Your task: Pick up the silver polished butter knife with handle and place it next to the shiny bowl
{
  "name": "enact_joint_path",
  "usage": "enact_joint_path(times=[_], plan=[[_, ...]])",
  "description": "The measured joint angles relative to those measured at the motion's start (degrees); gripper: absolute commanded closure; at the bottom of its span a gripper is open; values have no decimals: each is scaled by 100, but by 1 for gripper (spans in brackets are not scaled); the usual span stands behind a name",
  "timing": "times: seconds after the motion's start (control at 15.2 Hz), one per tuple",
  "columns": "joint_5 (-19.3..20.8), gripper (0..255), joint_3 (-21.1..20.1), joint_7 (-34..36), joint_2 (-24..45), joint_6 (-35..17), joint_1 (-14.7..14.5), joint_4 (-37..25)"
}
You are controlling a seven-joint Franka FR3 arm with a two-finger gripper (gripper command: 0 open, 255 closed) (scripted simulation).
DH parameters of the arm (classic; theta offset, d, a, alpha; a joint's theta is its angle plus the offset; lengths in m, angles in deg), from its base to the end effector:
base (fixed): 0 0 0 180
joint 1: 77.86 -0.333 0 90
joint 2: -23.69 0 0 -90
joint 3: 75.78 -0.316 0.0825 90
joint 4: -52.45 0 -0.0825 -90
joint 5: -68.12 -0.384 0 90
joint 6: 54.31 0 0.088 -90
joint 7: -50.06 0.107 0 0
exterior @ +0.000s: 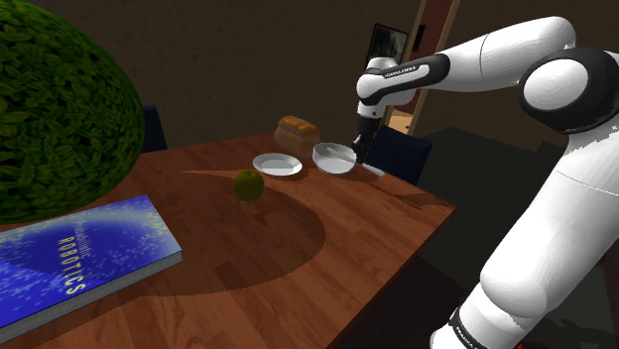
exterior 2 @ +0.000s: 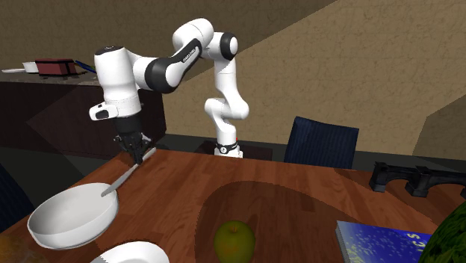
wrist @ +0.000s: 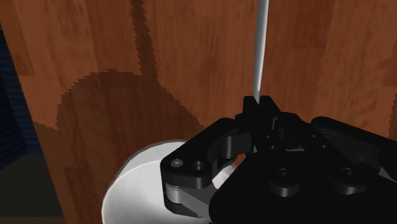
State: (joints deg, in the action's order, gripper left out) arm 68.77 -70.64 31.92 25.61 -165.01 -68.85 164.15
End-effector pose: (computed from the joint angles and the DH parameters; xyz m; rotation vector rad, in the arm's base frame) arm 0.5433 -0.1374 0.4565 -3.1372 -0.1160 0.0826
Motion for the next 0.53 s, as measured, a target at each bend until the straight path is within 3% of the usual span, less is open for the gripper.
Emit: enact_joint_path(times=[0.53], plan=[[-15, 255, 4, -11, 170, -616, 7, 439]])
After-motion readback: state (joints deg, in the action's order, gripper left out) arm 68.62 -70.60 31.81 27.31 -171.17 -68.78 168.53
